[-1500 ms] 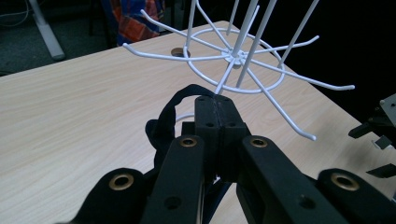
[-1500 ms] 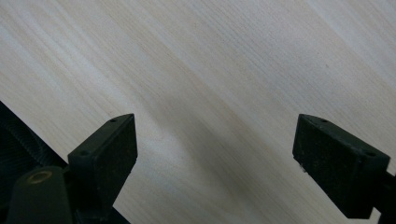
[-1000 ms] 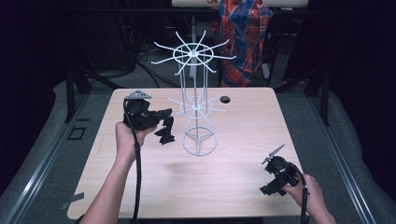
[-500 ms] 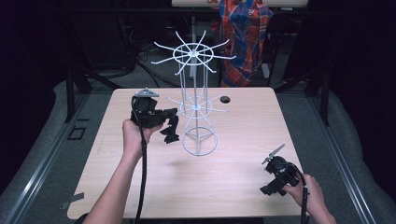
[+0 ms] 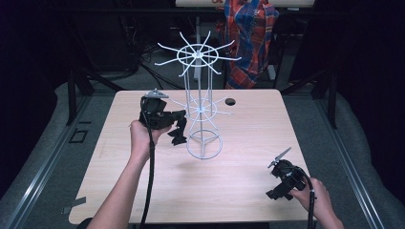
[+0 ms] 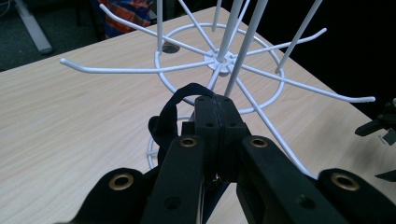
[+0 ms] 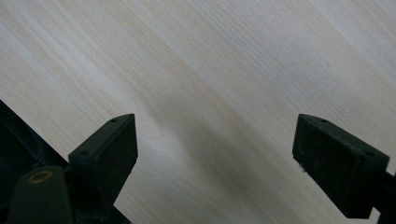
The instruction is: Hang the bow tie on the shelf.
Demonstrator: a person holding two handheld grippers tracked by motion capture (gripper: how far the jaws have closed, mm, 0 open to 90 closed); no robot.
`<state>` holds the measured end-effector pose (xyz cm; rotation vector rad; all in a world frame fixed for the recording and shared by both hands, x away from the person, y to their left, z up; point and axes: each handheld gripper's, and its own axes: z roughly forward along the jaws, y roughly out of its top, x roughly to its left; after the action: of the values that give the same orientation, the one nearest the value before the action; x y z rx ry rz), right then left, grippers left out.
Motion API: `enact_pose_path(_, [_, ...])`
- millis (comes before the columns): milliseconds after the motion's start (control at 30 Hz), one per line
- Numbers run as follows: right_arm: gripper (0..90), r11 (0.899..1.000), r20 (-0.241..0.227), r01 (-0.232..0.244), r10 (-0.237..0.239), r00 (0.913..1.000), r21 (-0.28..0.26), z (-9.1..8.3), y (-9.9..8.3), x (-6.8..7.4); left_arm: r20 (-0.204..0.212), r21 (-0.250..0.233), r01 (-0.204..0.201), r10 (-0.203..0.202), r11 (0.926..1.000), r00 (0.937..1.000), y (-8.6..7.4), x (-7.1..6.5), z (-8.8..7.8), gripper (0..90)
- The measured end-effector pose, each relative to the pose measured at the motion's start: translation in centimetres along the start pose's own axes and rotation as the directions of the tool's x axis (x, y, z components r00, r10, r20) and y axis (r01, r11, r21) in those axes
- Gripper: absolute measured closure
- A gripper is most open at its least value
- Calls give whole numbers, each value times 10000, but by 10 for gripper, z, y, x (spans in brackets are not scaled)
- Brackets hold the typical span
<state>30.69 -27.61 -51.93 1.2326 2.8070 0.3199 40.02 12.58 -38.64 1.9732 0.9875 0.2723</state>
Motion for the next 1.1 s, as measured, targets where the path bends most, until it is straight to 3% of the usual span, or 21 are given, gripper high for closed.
enact_pose_path(1100, [139, 10000, -120, 29, -28, 9999, 70, 2, 0, 0, -129, 479, -366, 373, 9982, 9992, 3, -5, 6, 879])
